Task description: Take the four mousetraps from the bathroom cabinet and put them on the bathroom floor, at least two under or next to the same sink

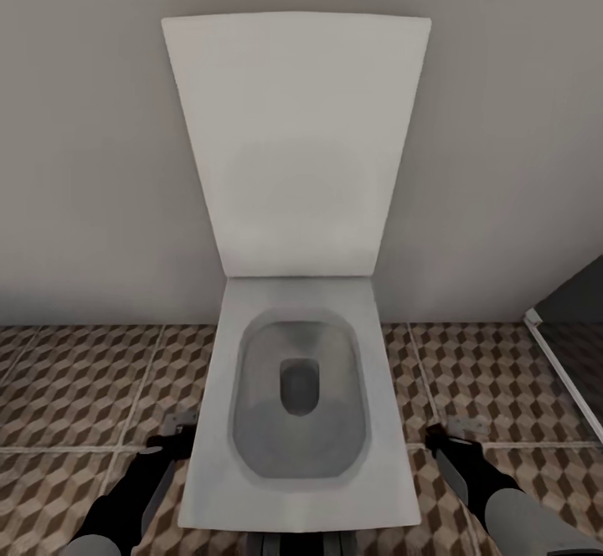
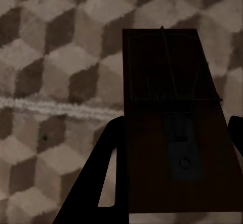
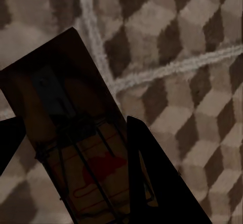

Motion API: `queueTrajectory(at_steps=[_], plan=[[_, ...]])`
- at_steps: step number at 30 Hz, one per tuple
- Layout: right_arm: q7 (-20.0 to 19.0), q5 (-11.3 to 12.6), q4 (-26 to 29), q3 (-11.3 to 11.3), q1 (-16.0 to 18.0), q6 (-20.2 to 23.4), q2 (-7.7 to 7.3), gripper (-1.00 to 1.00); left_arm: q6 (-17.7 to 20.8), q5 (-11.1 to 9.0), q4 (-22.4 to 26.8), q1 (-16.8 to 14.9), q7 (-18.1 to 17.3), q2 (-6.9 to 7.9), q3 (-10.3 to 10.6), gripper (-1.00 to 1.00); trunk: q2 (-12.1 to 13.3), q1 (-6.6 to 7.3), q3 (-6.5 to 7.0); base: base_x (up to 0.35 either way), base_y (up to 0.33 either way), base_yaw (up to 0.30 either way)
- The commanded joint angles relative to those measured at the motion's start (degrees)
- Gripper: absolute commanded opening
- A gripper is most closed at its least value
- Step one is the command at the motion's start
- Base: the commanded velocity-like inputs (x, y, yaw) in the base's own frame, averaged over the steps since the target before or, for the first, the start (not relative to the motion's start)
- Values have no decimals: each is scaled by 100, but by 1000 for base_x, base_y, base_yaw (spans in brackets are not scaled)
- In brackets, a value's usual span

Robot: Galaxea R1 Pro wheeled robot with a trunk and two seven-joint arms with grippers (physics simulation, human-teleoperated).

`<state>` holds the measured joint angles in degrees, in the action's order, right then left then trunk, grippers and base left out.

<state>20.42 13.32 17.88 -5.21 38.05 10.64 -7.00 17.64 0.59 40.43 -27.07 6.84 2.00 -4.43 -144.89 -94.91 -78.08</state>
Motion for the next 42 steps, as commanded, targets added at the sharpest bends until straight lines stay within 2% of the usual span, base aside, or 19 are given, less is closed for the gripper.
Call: queueTrajectory(at_steps=[1, 5, 32, 37, 39, 42], plan=[[-14, 8, 14, -50, 0, 37, -5, -100, 28, 19, 13, 0, 27, 1, 2, -100, -3, -1, -27, 0, 0, 0], [-139, -53, 14, -44, 0, 35, -4, -100, 16, 33, 51, 0, 34, 2, -1, -100, -9, -12, -115, 0, 0, 0], [-334, -67, 1, -17, 0, -34, 51, -100, -136, 64, -35, -21, 53, 50, 12, -100, -9, -12, -115, 0, 0, 0], [-336, -72, -51, -16, 0, -67, 49, -100, -175, 50, -484, -80, 54, 110, 12, -100, -9, -12, -115, 0, 0, 0], [-336, -74, -64, -16, 0, -102, 44, -100, -443, 48, -854, -160, 54, 151, 13, -100, -9, -12, -115, 0, 0, 0], [-337, -74, -75, -16, 0, -122, 42, -100, -918, 44, -1111, -206, 54, 191, 7, -100, -9, -12, -115, 0, 0, 0]])
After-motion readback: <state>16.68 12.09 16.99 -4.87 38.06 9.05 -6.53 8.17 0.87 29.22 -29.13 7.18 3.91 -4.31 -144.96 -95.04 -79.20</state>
